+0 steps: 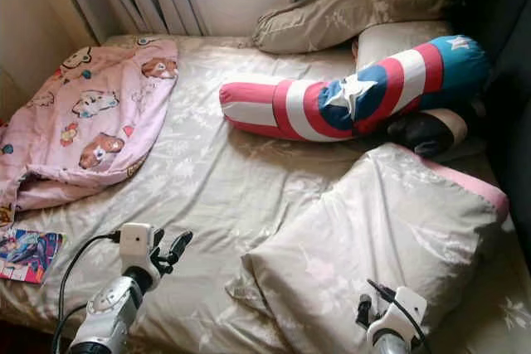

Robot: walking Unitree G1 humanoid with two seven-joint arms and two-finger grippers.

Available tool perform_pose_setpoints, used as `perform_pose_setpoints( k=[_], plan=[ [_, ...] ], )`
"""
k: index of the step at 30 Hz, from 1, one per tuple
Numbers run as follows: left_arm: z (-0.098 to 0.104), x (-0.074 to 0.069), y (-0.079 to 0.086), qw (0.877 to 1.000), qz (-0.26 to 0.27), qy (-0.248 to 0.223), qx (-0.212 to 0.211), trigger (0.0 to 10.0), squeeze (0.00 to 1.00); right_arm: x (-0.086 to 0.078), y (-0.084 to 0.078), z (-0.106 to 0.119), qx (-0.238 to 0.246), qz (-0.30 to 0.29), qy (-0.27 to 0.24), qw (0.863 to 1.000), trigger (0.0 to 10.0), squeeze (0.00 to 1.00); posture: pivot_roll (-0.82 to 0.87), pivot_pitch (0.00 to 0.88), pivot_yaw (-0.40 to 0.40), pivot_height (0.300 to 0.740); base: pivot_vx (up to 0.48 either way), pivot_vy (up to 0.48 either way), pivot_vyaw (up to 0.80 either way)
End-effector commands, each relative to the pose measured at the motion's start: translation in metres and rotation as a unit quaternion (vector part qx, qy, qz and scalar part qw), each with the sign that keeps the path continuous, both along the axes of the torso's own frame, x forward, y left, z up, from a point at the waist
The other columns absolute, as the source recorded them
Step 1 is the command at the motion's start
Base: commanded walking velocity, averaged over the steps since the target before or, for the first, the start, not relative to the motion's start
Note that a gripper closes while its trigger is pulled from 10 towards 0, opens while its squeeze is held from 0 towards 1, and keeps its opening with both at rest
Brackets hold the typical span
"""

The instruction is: Clean up the room

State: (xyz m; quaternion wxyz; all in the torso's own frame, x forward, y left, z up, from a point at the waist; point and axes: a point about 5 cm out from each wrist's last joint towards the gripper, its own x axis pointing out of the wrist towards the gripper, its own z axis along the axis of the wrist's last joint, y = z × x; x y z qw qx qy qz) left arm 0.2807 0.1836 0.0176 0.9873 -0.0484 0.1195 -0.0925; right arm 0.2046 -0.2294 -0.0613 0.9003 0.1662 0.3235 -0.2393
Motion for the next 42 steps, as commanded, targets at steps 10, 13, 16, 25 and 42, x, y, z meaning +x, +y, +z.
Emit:
perform_pose_setpoints(
  k=[10, 13, 16, 25, 42],
  plan=[
    [-0.007, -0.01, -0.001, 1.0, -0.005, 0.021, -0.008, 10.0, 0.0, 0.003, -0.014, 0.008, -0.027, -0.006, -0.021, 0.999, 10.0, 1.0, 0.07, 0.176, 0.087, 0.72, 0.0, 0.0, 0.0],
    [-0.007, -0.011, 0.0, 1.0, -0.002, 0.023, -0.007, 10.0, 0.0, 0.002, -0.01, 0.004, -0.013, 0.006, -0.005, 1.0, 10.0, 1.0, 0.07, 0.179, 0.082, 0.72, 0.0, 0.0, 0.0],
    [-0.007, -0.012, 0.001, 1.0, -0.002, 0.024, -0.006, 10.0, 0.0, -0.002, -0.005, -0.001, 0.014, 0.016, 0.01, 1.0, 10.0, 0.0, 0.07, 0.179, 0.083, 0.72, 0.0, 0.0, 0.0],
    [-0.01, -0.021, 0.002, 0.999, -0.011, 0.032, 0.001, 10.0, 0.0, -0.018, 0.008, -0.015, 0.048, 0.011, 0.071, 0.996, 10.0, 0.0, 0.09, 0.206, 0.096, 0.72, 0.0, 0.0, 0.0],
    [0.006, -0.043, 0.002, 0.999, -0.035, 0.01, 0.021, 10.0, 0.0, -0.029, 0.029, -0.024, 0.071, 0.045, 0.092, 0.992, 10.0, 0.0, 0.15, 0.28, 0.112, 0.72, 0.0, 0.0, 0.0]
  ],
)
